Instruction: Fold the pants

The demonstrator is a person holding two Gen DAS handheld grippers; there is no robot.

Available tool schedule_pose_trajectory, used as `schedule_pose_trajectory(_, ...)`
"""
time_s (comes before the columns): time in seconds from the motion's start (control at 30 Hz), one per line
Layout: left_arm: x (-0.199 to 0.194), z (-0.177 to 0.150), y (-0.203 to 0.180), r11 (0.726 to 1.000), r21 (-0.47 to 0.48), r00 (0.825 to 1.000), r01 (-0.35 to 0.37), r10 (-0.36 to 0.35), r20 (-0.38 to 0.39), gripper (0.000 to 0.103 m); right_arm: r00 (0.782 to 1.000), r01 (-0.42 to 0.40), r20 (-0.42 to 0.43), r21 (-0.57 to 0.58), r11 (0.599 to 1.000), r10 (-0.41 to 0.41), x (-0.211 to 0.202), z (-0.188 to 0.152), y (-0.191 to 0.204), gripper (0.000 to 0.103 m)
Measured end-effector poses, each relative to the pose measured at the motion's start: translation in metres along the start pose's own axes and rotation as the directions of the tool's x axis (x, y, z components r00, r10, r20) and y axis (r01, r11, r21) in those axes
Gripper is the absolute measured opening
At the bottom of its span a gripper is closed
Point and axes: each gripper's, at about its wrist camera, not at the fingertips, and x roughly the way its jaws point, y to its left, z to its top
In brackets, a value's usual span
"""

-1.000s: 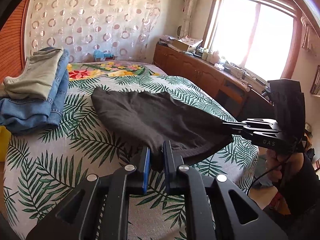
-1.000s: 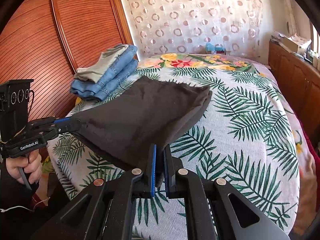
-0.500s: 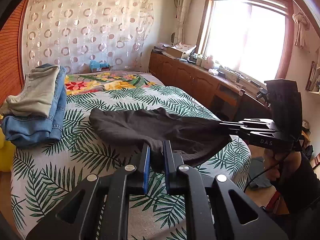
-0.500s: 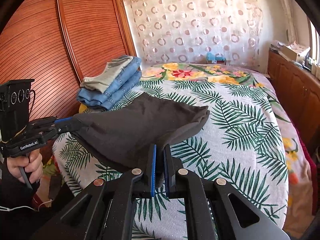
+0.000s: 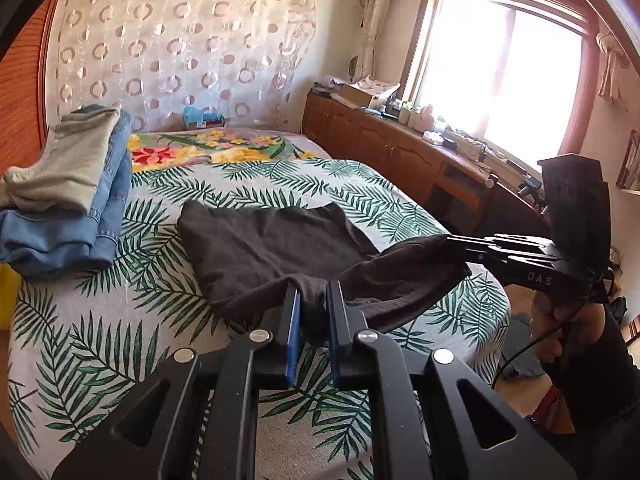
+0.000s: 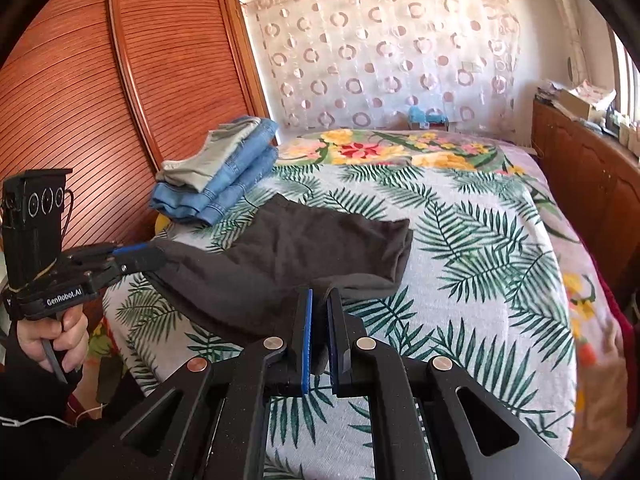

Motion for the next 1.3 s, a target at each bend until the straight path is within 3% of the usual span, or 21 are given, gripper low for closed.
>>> schedule_pose_trajectory(0.5, 0.026, 0.041, 0.022, 1.000, -0.003, 0.999, -0.024, 0.024, 0.047, 0.013, 0.999, 0.045, 0.023, -0.011, 0.999, -0.045, 0.049, 0.039, -0.009, 0.006)
schedule_pose_trajectory(1.3, 0.078, 0.068, 0.057, 0.998, -0.023, 0.998, -0.061, 0.060, -0.015, 0.013, 0.999, 0.020, -0.030, 0.004, 1.000, -0.020, 0.119, 0.071, -0.037, 0.006)
